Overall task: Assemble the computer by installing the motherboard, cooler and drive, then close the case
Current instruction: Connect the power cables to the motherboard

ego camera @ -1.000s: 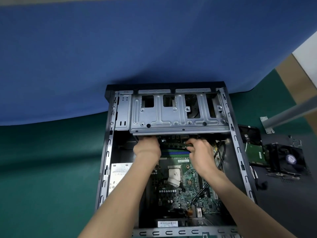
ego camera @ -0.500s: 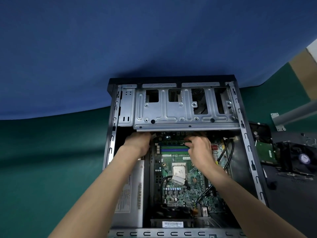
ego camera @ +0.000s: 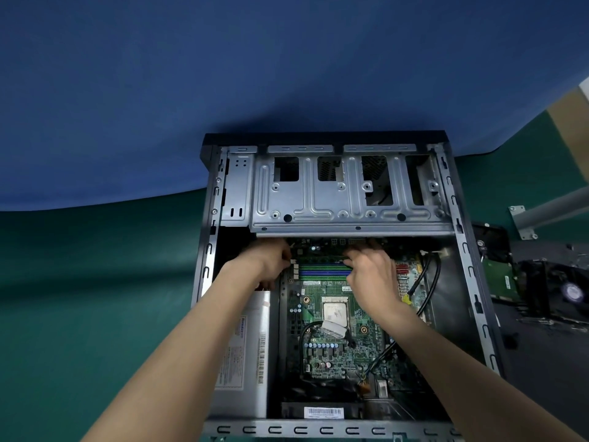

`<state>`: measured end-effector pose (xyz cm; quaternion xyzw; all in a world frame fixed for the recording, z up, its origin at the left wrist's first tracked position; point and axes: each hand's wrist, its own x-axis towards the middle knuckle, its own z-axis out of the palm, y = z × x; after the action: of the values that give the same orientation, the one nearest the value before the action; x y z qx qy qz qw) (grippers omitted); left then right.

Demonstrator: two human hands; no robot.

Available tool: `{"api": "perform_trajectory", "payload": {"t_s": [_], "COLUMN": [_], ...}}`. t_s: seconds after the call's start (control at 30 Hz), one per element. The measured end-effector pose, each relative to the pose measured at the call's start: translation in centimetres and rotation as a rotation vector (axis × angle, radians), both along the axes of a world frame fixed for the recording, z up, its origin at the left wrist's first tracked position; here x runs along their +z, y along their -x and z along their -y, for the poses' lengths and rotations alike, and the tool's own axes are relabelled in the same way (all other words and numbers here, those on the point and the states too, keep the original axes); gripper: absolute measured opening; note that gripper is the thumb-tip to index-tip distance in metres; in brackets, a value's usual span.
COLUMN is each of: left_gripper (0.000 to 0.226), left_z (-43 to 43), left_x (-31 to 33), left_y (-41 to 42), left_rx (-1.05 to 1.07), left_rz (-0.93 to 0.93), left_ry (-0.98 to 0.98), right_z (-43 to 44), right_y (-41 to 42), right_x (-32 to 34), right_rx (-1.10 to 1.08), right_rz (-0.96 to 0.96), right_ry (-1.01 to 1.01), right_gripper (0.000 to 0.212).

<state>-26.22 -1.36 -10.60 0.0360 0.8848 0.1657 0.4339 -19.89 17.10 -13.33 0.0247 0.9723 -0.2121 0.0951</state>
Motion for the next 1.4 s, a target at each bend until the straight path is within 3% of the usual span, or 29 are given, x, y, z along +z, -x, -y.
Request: {"api": "perform_trajectory", "payload": {"t_s": [0.2, 0.37, 0.43, 0.53, 0.67, 0.8, 0.97, 1.13, 1.4], "left_gripper": [0.048, 0.053, 0.049, 0.037, 0.049, 0.047, 0.033, 0.029, 0.028], "left_z": [-0.8, -1.4, -1.6, -2.1, -3.8, -5.7, -7.1, -7.4, -7.4], "left_x": [0.5, 1.0, 1.3, 1.7, 2.3, 1.4, 0.7, 0.4, 1.1], "left_y": [0.2, 0.1, 0.0, -0.5, -1.5, -1.6, -0.9, -0.7, -0.8], "left_rx": [0.126, 0.116, 0.043, -0.18, -0.596, -0.629, -0.66, -0.665, -0.626], "left_rz": [0.144, 0.127, 0.021, -0.287, -0.619, -0.498, -0.469, -0.496, -0.509], "left_ry": [-0.072, -0.033, 0.009, 0.145, 0.361, 0.14, 0.17, 0.179, 0.142], "right_z": [0.1, -0.1, -0.5, -1.2, -1.6, -2.0, -2.8, -3.7, -3.8], "right_y": [-0.3, 0.1, 0.3, 0.1, -0.1, 0.3, 0.1, -0.3, -1.2], "right_x": [0.1, 0.0, -0.4, -0.6, -0.1, -0.1, -0.2, 0.0, -0.3], "right_rx": [0.044, 0.053, 0.066, -0.035, -0.155, -0.218, -0.396, -0.496, -0.555], "right_rz": [-0.064, -0.048, -0.032, -0.025, -0.004, 0.072, 0.115, 0.099, 0.119], "right_ry": [-0.063, -0.04, -0.009, 0.136, 0.321, 0.345, 0.354, 0.238, 0.412], "right_gripper": [0.035, 0.033, 0.038, 0.035, 0.023, 0.032, 0.044, 0.033, 0.022]}}
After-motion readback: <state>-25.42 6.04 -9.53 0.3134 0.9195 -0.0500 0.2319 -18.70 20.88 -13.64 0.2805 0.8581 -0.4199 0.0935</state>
